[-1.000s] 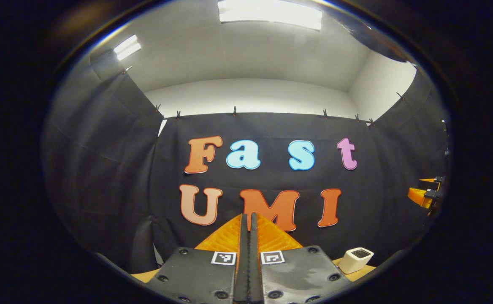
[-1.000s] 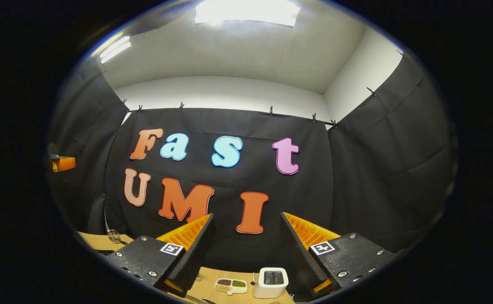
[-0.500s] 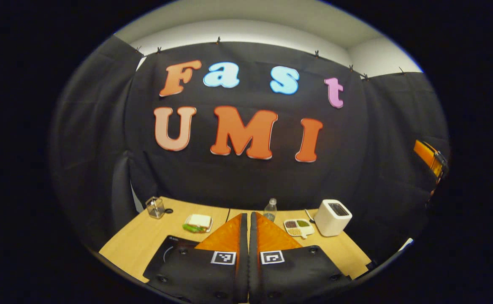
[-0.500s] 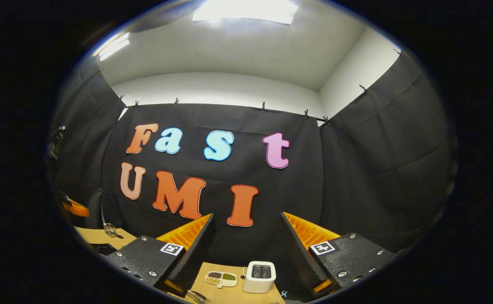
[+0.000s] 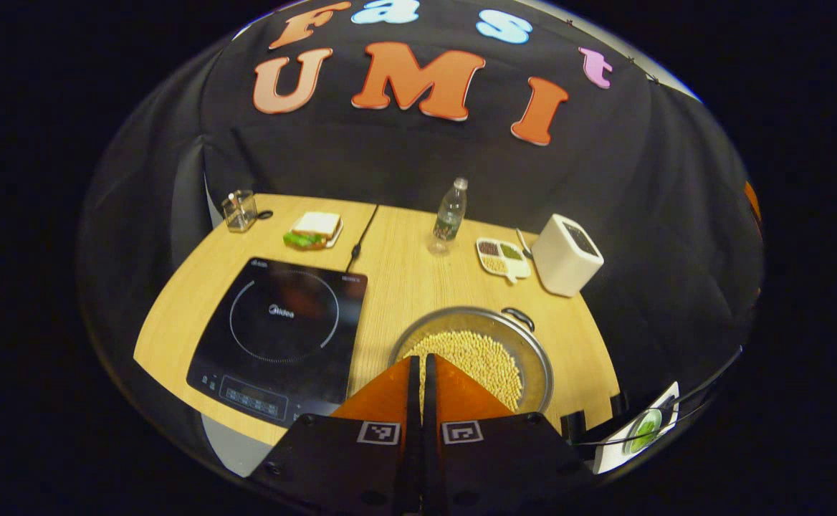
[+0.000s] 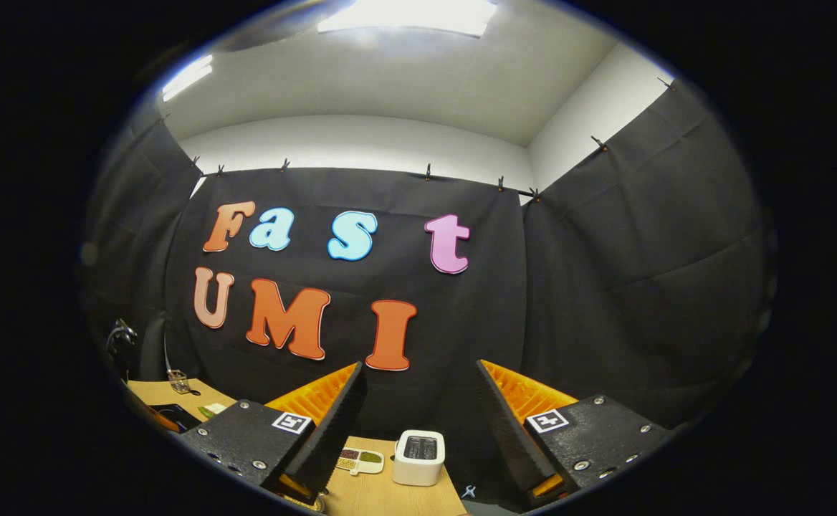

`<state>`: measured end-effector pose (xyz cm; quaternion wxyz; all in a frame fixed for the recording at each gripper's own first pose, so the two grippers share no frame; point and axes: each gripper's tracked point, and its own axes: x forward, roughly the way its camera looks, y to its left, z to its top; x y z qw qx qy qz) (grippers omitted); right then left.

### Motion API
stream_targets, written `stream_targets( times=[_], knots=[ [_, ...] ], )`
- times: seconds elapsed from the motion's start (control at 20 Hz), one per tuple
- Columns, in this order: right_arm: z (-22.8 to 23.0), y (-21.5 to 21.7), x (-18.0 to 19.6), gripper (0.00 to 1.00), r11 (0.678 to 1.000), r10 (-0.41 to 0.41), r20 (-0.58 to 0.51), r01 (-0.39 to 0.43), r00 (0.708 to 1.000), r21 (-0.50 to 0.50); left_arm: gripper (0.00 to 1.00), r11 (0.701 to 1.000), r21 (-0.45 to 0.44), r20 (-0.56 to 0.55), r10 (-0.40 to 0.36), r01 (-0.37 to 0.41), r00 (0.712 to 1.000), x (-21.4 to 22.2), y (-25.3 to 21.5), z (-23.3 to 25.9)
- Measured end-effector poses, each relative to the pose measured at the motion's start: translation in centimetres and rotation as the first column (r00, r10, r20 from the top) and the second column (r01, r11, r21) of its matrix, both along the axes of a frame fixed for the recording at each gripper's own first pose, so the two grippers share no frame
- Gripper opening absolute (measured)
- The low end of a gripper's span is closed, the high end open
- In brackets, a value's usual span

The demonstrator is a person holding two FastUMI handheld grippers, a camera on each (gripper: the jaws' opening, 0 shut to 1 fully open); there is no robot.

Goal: First push the handle of the pot to place it horizontally, then grasp the pot with both hands and set it on the induction cooktop.

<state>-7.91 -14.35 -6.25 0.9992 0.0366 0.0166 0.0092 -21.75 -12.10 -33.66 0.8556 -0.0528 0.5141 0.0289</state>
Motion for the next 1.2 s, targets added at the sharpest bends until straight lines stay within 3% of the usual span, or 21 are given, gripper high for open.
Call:
stream_targets(
  times=[0.35, 0.65, 0.85, 1.0, 1.2],
  knots=[
    [-2.4, -1.8, -1.4, 0.94, 1.000, -0.020, -0.053, 0.021, 0.998, 0.010, 0.08, 0.998, -0.040, -0.262, 0.038, -0.050, 0.964, -6.9, -1.4, -5.8],
    [-3.7, -3.2, -2.1, 0.94, 0.998, -0.066, -0.085, 0.066, 0.994, 0.000, 0.08, 0.984, -0.108, -0.462, 0.074, -0.139, 0.884, -11.5, -2.7, -8.8],
    [-4.6, -3.1, -2.0, 0.94, 0.996, -0.089, -0.119, 0.089, 0.989, -0.003, 0.08, 0.968, -0.143, -0.556, 0.096, -0.208, 0.825, -12.9, -3.0, -10.7],
    [-4.3, -2.5, -2.3, 0.94, 0.996, -0.092, -0.125, 0.089, 0.988, -0.029, 0.07, 0.953, -0.188, -0.586, 0.084, -0.236, 0.806, -13.3, -3.9, -11.6],
    [-3.6, -1.8, -2.1, 0.94, 0.994, -0.099, -0.120, 0.093, 0.988, -0.058, 0.07, 0.952, -0.159, -0.620, 0.109, -0.260, 0.777, -13.6, -3.5, -12.5]
  ],
)
